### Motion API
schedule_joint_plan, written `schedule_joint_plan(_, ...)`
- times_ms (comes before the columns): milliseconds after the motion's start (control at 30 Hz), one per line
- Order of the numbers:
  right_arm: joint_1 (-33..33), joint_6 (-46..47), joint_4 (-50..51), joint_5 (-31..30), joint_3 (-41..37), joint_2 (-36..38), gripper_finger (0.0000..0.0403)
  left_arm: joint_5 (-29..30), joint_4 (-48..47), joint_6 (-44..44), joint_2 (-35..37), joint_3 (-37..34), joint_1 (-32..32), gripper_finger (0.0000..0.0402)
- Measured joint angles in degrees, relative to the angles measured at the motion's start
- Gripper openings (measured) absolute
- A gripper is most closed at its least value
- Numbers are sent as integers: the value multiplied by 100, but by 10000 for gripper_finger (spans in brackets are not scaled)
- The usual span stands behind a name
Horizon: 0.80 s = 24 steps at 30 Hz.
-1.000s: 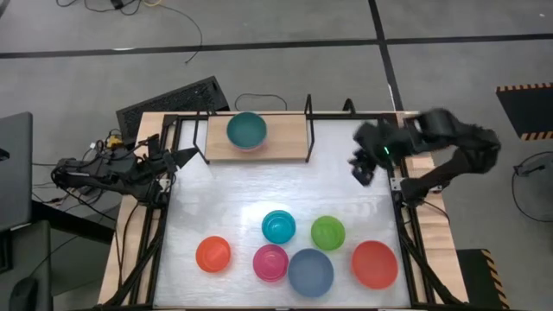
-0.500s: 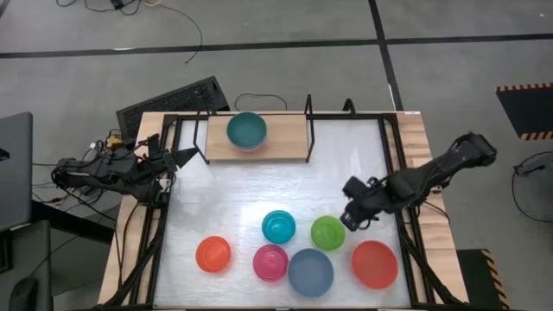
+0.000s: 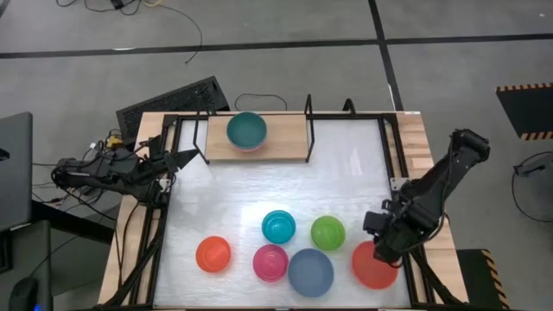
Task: Place and stack bowls onto a shelf
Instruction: Stack the orange bowl on top of the green bowl on the shelf
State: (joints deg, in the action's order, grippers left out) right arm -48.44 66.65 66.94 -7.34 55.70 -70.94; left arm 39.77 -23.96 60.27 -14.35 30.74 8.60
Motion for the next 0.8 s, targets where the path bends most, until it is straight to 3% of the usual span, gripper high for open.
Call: schedule_joint_plan(800, -129, 83, -1235, 189, -1191, 7, 168, -2, -114, 87, -2, 0, -2, 245)
